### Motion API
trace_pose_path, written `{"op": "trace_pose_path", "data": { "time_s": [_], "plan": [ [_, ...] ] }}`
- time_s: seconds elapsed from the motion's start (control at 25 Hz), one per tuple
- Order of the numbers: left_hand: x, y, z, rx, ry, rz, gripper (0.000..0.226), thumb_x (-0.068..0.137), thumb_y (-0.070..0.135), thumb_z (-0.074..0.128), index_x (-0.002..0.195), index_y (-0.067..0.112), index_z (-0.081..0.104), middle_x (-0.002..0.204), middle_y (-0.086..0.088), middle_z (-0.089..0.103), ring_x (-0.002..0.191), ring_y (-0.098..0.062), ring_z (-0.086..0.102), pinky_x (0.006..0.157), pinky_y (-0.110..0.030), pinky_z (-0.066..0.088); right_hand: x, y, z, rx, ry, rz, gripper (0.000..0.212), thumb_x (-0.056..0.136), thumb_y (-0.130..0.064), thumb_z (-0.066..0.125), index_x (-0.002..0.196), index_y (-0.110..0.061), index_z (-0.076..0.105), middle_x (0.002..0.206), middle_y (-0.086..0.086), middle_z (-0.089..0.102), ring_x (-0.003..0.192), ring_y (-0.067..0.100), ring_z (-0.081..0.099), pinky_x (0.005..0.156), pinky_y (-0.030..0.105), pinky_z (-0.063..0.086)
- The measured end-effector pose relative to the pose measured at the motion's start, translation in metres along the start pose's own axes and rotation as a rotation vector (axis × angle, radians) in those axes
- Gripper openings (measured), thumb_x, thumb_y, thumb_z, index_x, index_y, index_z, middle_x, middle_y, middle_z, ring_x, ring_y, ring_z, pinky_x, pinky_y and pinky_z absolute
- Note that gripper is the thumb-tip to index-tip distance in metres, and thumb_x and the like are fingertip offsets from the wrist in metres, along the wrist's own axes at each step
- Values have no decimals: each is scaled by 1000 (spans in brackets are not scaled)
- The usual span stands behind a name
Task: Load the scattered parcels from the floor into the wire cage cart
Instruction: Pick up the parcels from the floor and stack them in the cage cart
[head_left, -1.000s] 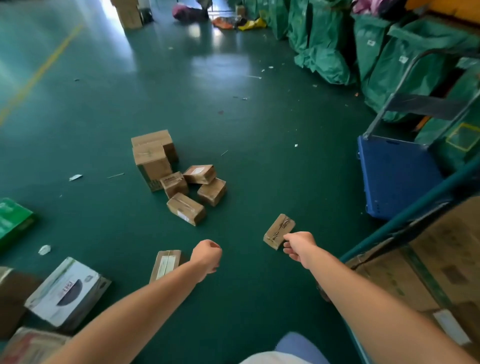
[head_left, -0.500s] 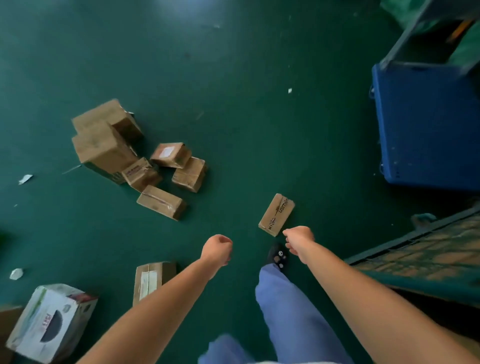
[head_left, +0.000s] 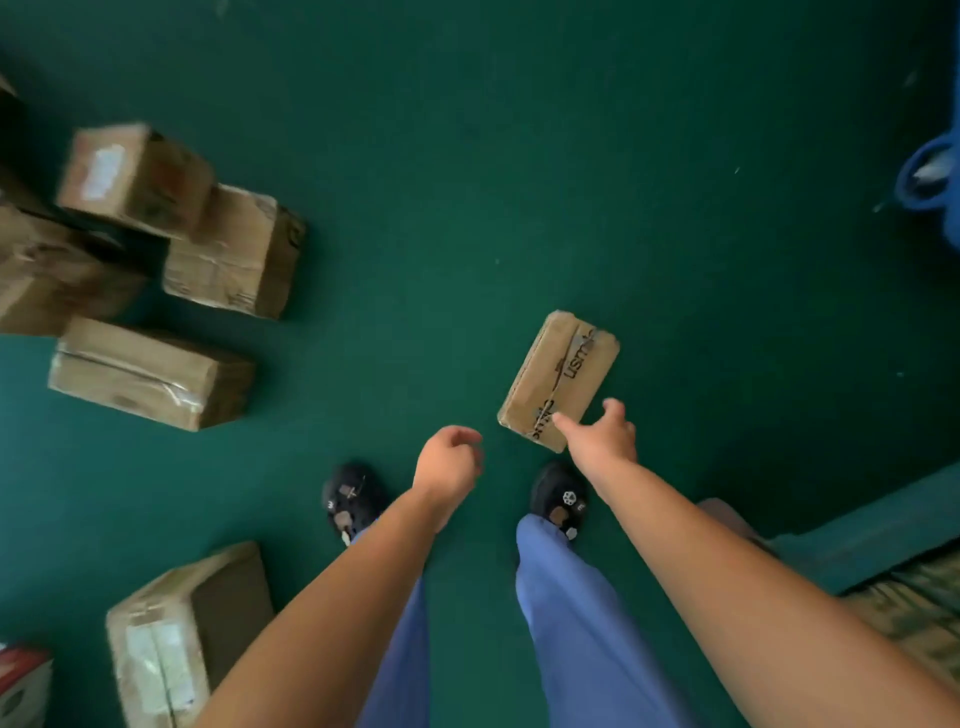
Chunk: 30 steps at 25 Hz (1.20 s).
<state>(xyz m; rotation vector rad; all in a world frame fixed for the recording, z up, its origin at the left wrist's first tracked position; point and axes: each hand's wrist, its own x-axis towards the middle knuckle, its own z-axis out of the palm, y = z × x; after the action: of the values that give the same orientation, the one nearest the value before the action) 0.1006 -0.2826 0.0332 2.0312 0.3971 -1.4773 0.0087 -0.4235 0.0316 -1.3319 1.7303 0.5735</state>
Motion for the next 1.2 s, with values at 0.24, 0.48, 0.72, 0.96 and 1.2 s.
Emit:
{"op": "trace_pose_path", "data": {
  "time_s": [0.24,0.48,0.72,0.96,1.2],
  "plan": [
    [125,-50,4,-42,13,-98,29,89,-5,35,99,12,56,83,-3,59,65,-15,52,57,-24,42,113,1,102,-56,106,119,111,74,-62,70,153,-33,-4,160,12,-3,140,40,26,108,51,35],
    [173,-72,-4,26,-43,-118,31,90,-1,37,109,15,56,95,-2,61,77,-18,56,66,-27,45,141,3,149,-178,303,199,123,66,-71,70,150,-38,-13,158,17,-13,141,38,10,106,53,28],
    [174,-58,-1,25,-74,-97,33,91,1,35,114,14,55,98,-3,62,76,-15,57,64,-26,47,138,5,152,-175,317,162,121,65,-73,69,150,-40,-11,157,18,-11,141,38,10,111,56,23],
    [164,-43,-2,6,-29,-58,27,91,2,40,109,15,57,97,-2,63,81,-18,59,74,-29,49,109,1,144,-247,288,-42,115,65,-66,74,151,-39,3,155,18,3,137,39,21,107,50,29],
    [113,-38,-71,-60,60,-76,26,89,4,42,105,17,57,115,-9,63,108,-30,60,95,-40,50,21,-40,148,-514,101,-418,115,64,-71,69,151,-40,1,155,16,1,141,36,15,112,46,23]
  ]
}}
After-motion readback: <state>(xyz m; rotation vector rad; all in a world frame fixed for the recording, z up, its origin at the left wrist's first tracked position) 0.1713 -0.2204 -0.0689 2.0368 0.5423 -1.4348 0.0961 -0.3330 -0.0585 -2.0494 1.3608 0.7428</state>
